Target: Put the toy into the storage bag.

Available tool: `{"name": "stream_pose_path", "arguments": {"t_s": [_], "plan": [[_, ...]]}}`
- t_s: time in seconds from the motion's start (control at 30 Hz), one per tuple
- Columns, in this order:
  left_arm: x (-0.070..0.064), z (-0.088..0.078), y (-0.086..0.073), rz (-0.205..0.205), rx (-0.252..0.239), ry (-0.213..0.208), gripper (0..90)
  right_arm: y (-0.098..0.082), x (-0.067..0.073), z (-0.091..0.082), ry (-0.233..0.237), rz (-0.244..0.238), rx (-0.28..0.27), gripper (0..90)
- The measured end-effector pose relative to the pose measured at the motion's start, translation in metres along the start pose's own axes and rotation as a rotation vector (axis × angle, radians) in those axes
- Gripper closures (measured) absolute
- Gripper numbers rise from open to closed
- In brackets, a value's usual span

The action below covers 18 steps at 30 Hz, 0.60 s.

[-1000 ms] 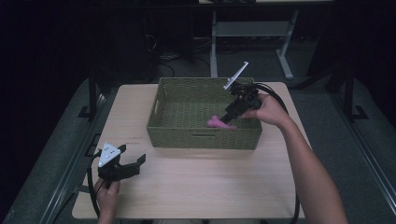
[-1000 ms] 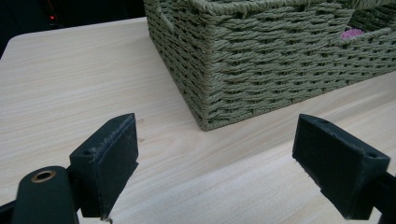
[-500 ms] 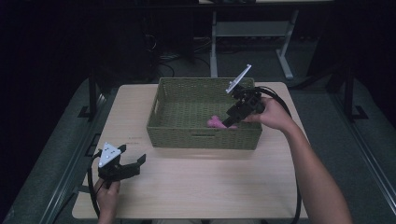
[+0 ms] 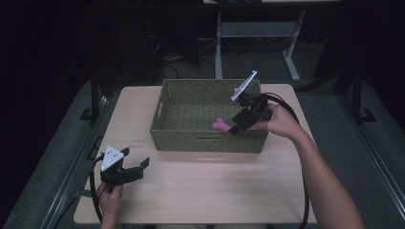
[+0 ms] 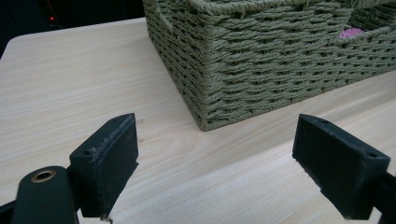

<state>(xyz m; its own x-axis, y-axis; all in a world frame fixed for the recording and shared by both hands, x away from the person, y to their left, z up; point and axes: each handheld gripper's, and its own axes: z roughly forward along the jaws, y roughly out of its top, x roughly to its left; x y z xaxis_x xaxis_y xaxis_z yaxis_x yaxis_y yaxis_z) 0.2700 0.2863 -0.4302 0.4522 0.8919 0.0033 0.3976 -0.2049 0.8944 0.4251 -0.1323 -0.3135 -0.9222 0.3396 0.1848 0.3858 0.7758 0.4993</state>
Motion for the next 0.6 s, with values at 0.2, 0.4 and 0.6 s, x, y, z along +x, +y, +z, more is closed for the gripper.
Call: {"name": "stream_pose_path", "arguments": {"t_s": [0.2,0.4,0.6], "plan": [[0.000,0.000,0.000,0.000,0.000,-0.002,13.9,-0.006,0.005,-0.001,-0.005,-0.002,0.000,35.5],[-0.001,0.000,0.000,0.005,0.001,-0.002,13.8,-0.015,0.009,0.001,-0.001,-0.001,0.005,35.1],[-0.001,0.001,0.000,0.004,0.003,-0.004,13.9,-0.022,0.013,0.002,0.000,-0.003,-0.007,35.3]]}}
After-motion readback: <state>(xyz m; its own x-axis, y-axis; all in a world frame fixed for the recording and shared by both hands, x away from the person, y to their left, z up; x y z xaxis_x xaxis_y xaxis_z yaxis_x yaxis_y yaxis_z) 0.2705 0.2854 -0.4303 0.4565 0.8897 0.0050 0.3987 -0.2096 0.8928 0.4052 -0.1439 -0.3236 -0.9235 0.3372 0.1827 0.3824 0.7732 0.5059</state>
